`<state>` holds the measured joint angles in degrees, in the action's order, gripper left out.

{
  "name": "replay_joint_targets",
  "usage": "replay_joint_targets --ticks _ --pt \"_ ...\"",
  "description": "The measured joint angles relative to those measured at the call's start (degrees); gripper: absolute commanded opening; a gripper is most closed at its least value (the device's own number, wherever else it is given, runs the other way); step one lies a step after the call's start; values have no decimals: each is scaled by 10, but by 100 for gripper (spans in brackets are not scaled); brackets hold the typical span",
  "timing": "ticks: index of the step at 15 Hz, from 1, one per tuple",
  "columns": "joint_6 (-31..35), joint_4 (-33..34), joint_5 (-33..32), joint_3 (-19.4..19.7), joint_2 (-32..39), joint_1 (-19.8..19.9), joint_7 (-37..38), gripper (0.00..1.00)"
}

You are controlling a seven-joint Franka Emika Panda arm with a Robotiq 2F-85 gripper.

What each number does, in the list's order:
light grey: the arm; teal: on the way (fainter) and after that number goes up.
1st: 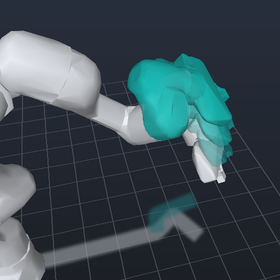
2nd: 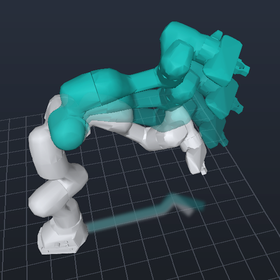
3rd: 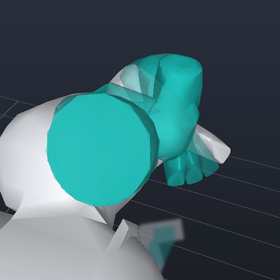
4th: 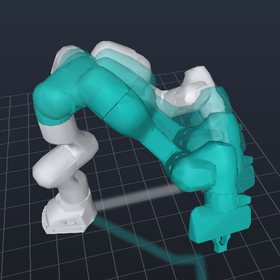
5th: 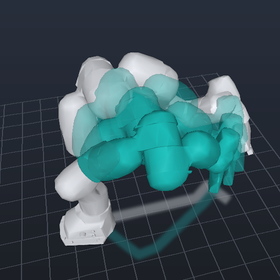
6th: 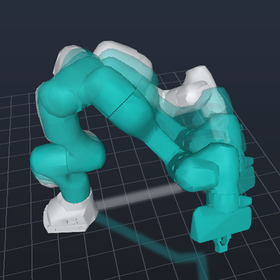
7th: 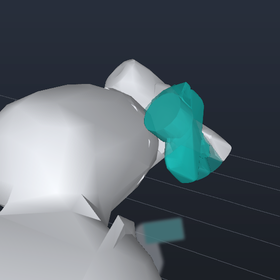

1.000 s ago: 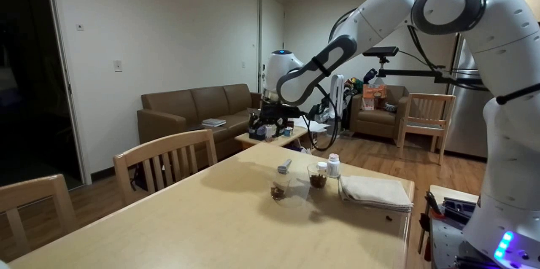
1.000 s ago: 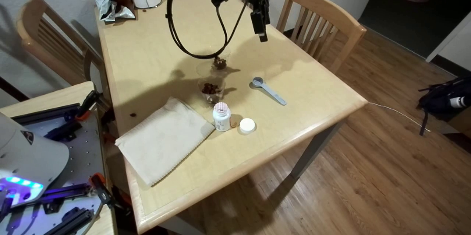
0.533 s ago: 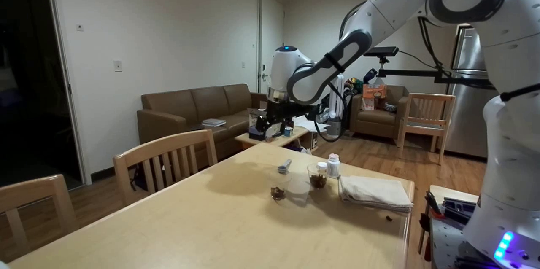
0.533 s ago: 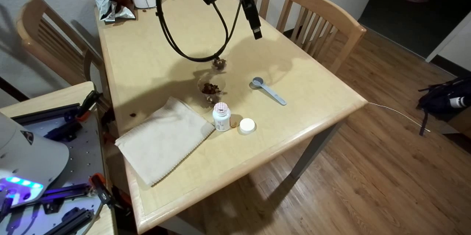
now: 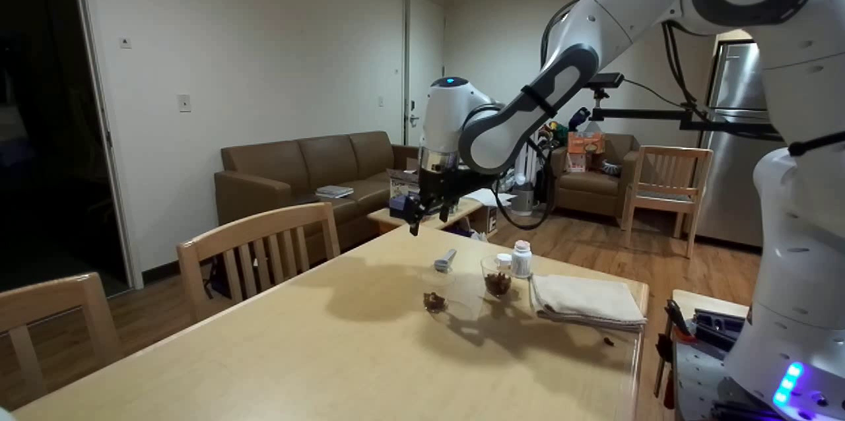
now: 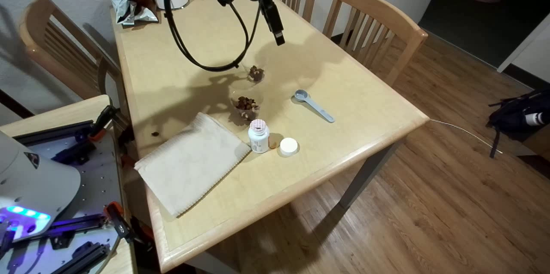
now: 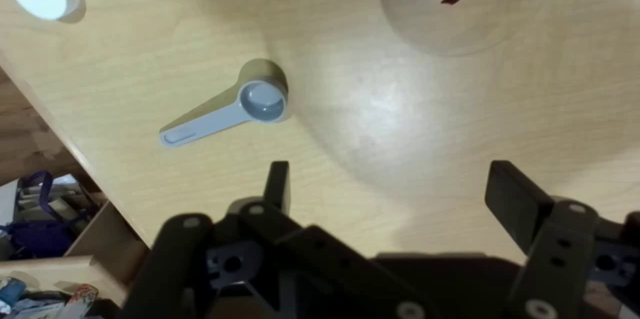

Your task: Take the grey measuring spoon out of the cup on the left, pour the contents in the cup on the left into the cup on the right

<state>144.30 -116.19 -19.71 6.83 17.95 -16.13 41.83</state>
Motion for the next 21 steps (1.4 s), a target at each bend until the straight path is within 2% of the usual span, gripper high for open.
replay_joint_targets --ticks 3,7,13,16,21 --pt "-5 -3 -1 -11 6 -29 87 100" --pt "-3 -3 2 -40 21 -41 144 100" --pt "-3 0 1 -39 41 -52 262 100" --pt "-1 3 1 -34 54 -50 294 100" --pt "3 10 14 -33 75 -43 306 100"
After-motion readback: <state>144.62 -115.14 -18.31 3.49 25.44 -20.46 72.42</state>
